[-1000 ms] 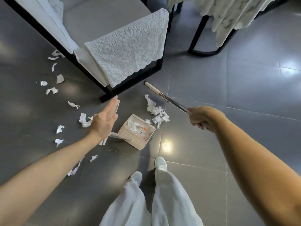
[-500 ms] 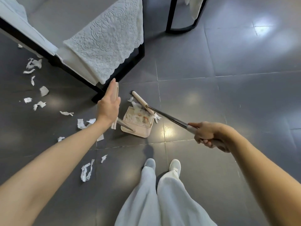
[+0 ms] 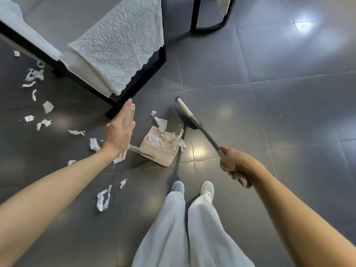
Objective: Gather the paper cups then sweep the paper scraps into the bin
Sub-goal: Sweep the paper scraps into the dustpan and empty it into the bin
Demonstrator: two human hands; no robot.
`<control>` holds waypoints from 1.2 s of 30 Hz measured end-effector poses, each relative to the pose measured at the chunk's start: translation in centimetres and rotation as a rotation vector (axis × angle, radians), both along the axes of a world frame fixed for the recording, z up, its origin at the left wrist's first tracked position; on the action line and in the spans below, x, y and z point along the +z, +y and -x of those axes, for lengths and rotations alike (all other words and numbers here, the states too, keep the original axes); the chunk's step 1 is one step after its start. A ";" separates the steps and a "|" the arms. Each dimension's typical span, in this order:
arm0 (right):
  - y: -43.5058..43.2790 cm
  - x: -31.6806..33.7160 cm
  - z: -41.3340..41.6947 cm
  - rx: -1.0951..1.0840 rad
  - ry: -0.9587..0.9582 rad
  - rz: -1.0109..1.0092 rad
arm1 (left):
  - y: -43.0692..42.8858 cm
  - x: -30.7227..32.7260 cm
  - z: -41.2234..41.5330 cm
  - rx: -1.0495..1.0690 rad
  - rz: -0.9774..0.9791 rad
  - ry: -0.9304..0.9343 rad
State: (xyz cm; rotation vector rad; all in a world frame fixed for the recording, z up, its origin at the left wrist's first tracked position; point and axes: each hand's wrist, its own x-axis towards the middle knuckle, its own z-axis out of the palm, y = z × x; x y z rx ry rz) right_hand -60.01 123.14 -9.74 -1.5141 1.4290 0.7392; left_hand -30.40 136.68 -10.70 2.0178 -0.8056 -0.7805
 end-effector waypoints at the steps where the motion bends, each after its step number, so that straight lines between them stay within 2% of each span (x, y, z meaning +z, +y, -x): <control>1: 1.1 -0.1 -0.4 0.032 0.002 -0.016 | -0.1 -0.1 -0.1 -0.003 -0.013 -0.023; 5: 4.6 0.5 -2.1 0.084 -0.032 -0.118 | -0.8 -0.3 0.2 -0.030 0.000 0.020; 8: 5.0 1.6 -2.5 0.035 -0.075 -0.162 | -0.8 -0.1 0.7 -0.044 -0.004 -0.057; 14: 1.7 5.1 -0.4 -0.313 -0.162 -0.293 | 0.5 -0.4 -0.2 -0.005 -0.007 -0.033; 18: -0.3 6.4 -0.3 -0.443 -0.220 -0.401 | 2.1 -0.2 0.6 0.122 0.037 0.009; 20: -1.0 6.6 -1.0 -0.437 -0.238 -0.401 | 3.0 -0.1 0.6 0.186 0.048 -0.008; 23: -1.9 6.5 -3.0 -0.275 -0.238 -0.290 | 4.1 -0.1 0.4 0.247 0.051 -0.043; 28: -4.4 4.1 -8.2 0.170 -0.207 -0.078 | 3.8 0.3 0.3 0.319 0.019 -0.089; 32: -5.3 2.1 -10.7 0.541 -0.087 0.133 | 2.4 0.3 0.9 0.407 0.057 -0.053; 34: -5.4 1.2 -10.9 0.666 -0.026 0.159 | 1.4 0.3 1.0 0.398 0.039 -0.065; 36: -5.1 0.9 -10.9 0.720 0.016 0.067 | 0.8 0.1 0.8 0.391 0.009 -0.094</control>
